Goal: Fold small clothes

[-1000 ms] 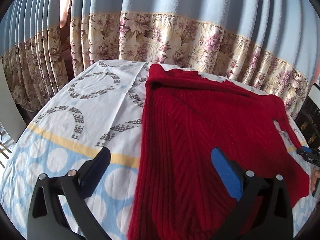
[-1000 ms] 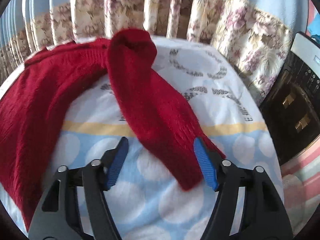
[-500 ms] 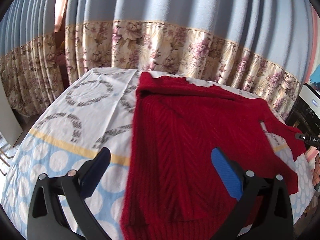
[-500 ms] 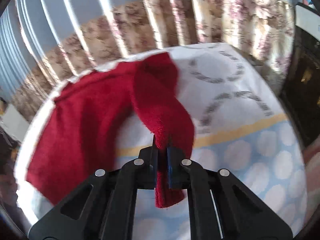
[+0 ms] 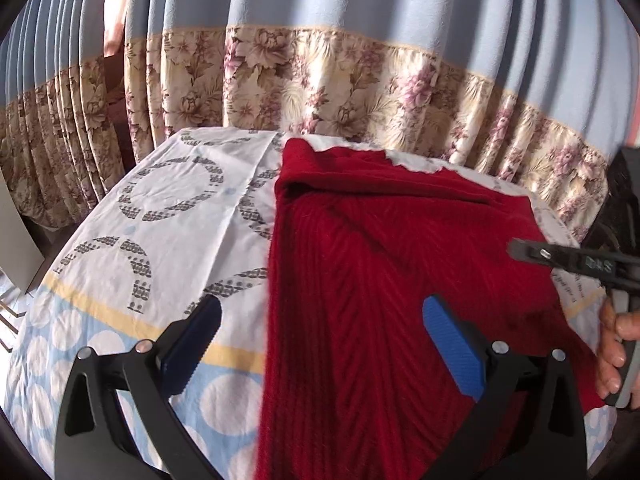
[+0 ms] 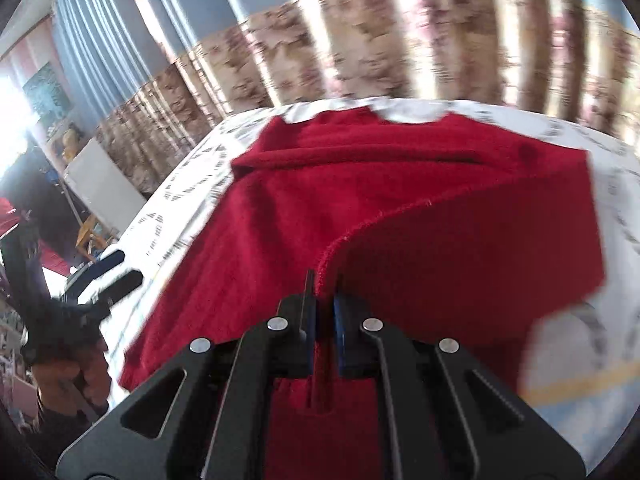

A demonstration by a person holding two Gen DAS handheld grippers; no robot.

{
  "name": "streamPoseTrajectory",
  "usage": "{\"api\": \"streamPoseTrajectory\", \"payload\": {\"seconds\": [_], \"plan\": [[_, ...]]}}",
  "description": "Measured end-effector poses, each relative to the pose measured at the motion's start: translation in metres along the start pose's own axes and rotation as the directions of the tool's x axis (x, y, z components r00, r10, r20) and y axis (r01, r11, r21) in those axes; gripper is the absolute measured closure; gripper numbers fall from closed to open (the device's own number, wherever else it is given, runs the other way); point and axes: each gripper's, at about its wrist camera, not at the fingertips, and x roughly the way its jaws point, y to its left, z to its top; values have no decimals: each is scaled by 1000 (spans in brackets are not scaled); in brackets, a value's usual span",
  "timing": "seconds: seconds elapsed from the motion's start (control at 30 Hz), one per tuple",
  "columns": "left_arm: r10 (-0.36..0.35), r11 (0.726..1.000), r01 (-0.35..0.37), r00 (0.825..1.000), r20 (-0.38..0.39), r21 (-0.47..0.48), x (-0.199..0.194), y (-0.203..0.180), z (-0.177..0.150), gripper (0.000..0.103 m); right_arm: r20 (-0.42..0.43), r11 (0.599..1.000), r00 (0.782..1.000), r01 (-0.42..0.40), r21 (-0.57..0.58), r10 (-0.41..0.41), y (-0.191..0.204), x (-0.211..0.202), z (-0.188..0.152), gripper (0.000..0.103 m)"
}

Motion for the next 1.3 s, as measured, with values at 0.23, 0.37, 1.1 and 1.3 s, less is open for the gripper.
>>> {"api": "streamPoseTrajectory", "payload": {"seconds": [0.23,0.37,1.1,1.3], "plan": [[2,994,7,997,-82,108,35,-26,11,2,-3,996,998,-67,64,67,-7,46,33,51],[-43,985,63,991,-124,161,55,-55,14,2,97,997,995,-25,70,18,-37,14,33,43],[-24,1000,24,992,-122,-9,124,-143,17,78,241,870,845,414,268,-477,-194,-47,-11,25],[-39,998,37,998,-53,-46,107,-112,48,97,227,843,822,457,283,-522,-208,-48,-14,21]]}}
